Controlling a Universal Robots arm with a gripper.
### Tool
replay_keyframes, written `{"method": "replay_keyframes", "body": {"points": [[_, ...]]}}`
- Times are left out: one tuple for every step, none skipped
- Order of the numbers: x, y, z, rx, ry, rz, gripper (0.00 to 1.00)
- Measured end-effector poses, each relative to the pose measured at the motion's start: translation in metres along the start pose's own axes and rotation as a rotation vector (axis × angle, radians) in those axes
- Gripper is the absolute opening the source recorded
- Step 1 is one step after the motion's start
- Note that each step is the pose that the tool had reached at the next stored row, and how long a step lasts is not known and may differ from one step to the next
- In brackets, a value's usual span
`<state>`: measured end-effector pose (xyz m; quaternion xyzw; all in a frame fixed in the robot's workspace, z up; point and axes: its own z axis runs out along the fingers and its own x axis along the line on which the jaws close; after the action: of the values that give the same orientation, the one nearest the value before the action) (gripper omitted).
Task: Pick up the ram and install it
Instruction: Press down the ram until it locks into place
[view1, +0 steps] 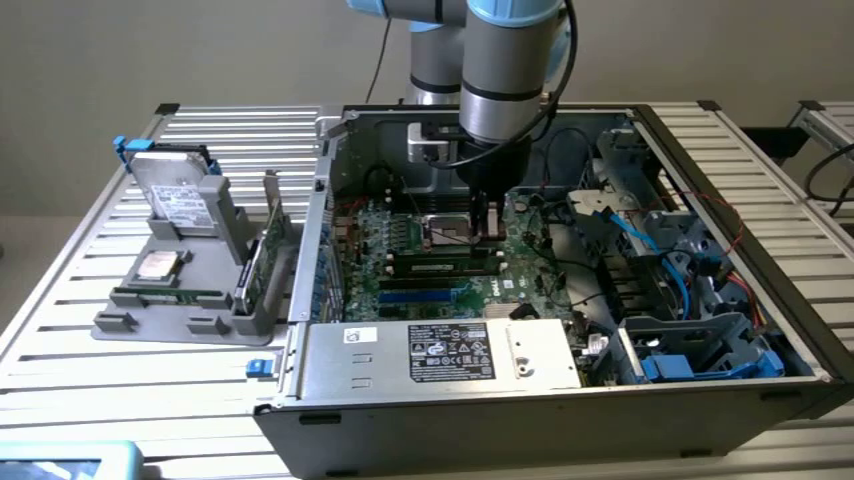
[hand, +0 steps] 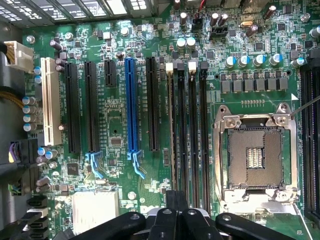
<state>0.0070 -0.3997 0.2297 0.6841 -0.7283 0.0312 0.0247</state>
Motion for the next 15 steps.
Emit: {"method": "replay_keyframes", "body": {"points": [[0.0,0.0,0.0003,0.0,0.0,0.0,0.11],[-0.0001,0.0,0.0007,0.0,0.0,0.0,0.11],[-0.0001,0.0,0.0011,0.0,0.0,0.0,0.11],[-0.0001,0.0,0.0014,0.0,0.0001,0.0,0.11],[-0.0001,0.0,0.0017,0.0,0.0003,0.0,0.11],[-0.0001,0.0,0.0021,-0.0001,0.0003,0.0,0.11],[-0.0001,0.0,0.0023,-0.0001,0.0004,0.0,0.11],[-0.0001,0.0,0.0024,-0.0001,0.0005,0.0,0.11],[-0.0002,0.0,0.0027,-0.0001,0.0002,0.0,0.11],[-0.0002,0.0,0.0029,0.0,0.0001,0.0,0.11],[-0.0002,0.0,0.0031,0.0,0.0002,0.0,0.11],[-0.0003,0.0,0.0035,0.0001,-0.0001,0.0,0.11],[-0.0003,0.0,0.0036,0.0,0.0001,0.0,0.11],[-0.0002,0.0,0.0037,-0.0001,0.0003,0.0,0.11],[-0.0003,0.0,0.0037,-0.0001,0.0003,0.0,0.11]]}}
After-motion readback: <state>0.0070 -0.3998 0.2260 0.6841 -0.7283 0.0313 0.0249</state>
